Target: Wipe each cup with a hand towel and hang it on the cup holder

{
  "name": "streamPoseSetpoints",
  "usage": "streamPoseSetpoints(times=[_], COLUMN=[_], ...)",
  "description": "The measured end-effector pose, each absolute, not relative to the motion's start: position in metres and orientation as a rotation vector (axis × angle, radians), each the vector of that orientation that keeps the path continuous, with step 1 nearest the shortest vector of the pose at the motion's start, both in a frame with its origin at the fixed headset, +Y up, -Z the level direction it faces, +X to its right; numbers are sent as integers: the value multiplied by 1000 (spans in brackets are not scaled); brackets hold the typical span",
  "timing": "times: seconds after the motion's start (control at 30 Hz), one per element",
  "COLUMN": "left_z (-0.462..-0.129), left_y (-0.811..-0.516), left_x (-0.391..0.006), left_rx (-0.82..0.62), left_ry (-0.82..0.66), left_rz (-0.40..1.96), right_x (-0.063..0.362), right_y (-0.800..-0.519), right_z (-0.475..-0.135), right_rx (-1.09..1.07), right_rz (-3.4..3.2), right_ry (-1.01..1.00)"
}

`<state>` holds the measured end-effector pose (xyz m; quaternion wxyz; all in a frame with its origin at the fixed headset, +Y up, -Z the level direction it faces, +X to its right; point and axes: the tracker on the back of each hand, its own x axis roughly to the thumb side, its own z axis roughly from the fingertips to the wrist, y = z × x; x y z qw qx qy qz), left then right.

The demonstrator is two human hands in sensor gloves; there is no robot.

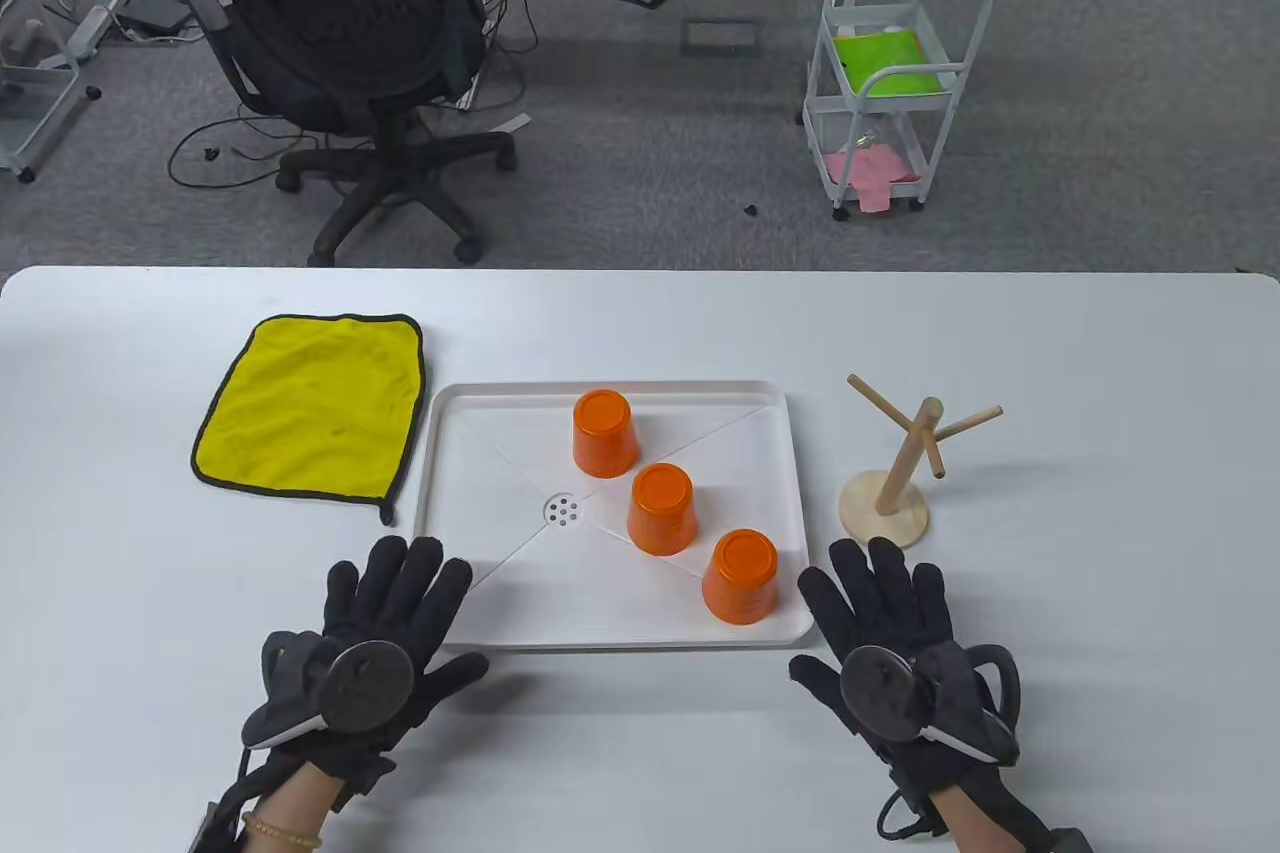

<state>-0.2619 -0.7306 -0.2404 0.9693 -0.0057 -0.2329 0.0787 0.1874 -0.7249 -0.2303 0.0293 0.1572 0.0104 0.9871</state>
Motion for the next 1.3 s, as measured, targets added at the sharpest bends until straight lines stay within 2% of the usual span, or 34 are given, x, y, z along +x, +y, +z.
streamPoseSetpoints(times=[0.83,1.03,1.3], left_z=[-242,-241,-240], left_y=[-729,-726,-726], left_x=[-262,-258,-258], left_rx=[-33,-30,-27], left_ry=[-472,-485,-493], left_rz=[167,180,188], right_x=[186,180,151], right_y=[-724,-707,-656], right_z=[-229,-226,-234], right_rx=[497,491,636], right_rz=[3044,3033,3003], right_ry=[33,-64,-192])
